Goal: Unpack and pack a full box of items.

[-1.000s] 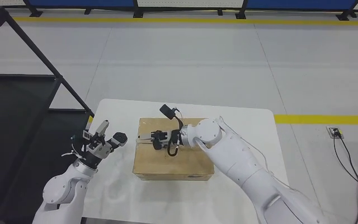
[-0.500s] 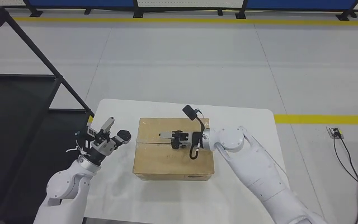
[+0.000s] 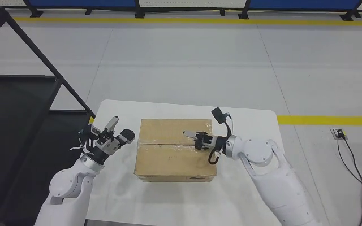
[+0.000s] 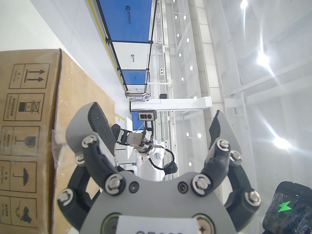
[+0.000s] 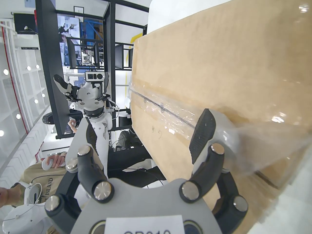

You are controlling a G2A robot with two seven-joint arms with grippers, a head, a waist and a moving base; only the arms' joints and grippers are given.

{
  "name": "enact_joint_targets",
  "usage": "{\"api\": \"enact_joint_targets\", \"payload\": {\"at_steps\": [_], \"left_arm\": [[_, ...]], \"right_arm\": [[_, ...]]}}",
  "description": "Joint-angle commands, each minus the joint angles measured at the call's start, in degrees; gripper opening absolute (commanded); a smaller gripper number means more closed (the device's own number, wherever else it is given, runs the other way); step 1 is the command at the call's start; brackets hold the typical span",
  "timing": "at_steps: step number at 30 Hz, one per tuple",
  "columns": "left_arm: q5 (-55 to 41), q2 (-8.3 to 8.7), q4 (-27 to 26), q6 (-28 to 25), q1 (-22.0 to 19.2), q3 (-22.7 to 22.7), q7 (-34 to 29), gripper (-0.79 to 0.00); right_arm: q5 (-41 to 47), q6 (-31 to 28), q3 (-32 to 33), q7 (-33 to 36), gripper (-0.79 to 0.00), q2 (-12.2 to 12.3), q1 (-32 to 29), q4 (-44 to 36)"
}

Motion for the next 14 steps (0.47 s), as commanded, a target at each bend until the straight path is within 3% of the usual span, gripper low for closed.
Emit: {"api": "enact_joint_targets", "payload": {"at_steps": [1, 14], "left_arm": [[0.0, 0.05, 0.1, 0.0, -0.2, 0.0, 0.0, 0.000], [1.0, 0.22, -0.7, 1.5, -1.8, 0.9, 1.2, 0.000]], "right_arm": [[0.0, 0.4, 1.6, -0.1, 0.000, 0.4, -1.1, -1.0], [6.9, -6.9, 15.6, 0.0, 0.000, 3.3, -11.8, -8.4]]}}
